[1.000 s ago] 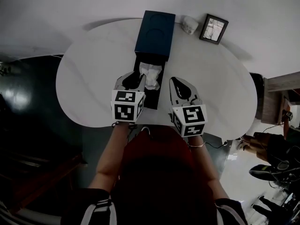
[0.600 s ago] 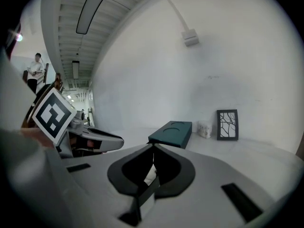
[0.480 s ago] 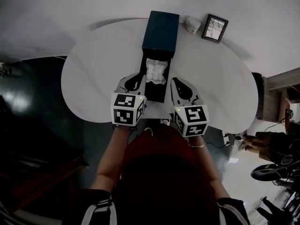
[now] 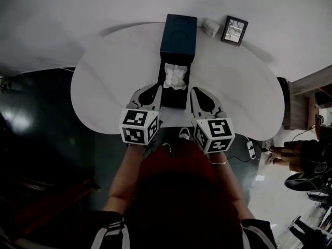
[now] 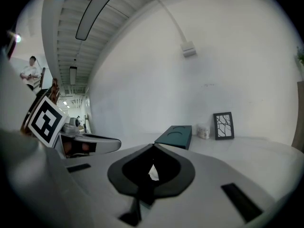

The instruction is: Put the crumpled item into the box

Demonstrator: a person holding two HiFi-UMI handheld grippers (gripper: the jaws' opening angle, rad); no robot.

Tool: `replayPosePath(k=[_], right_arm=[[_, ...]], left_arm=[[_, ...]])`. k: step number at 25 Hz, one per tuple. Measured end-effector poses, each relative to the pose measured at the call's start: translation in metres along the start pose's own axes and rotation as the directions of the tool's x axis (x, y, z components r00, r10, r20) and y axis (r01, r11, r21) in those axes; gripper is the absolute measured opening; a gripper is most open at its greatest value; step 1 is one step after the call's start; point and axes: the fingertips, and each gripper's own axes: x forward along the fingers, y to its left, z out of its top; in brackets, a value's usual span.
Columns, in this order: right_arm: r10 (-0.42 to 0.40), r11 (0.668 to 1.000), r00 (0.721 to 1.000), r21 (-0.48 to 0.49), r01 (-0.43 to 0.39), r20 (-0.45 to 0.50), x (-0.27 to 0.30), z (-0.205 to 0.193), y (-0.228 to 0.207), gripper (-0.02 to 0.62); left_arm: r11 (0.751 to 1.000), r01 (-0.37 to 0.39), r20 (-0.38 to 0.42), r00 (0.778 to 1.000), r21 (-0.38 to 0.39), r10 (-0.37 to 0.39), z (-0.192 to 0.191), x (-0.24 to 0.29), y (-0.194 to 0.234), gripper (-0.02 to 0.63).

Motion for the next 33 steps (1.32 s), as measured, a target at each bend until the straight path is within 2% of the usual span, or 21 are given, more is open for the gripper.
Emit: replayPosePath(k=[17, 33], right_arm=[[-0.046, 0.999, 0.997, -0.017, 0.047, 0.055, -0.028, 0.000, 0.028, 0.014], [-0.062, 0.997, 0.994, -0.039, 0.066, 0.088, -0.053, -0.002, 0.055, 0.014]], left_arm=[[0.999, 0.011, 0.085, 0.996, 0.031, -0.013, 0.002, -0.048, -0.003, 0.023], [0.998, 0.033, 0.115, 0.993, 0.047, -0.038, -0.002, -0.083, -0.008, 0.023]])
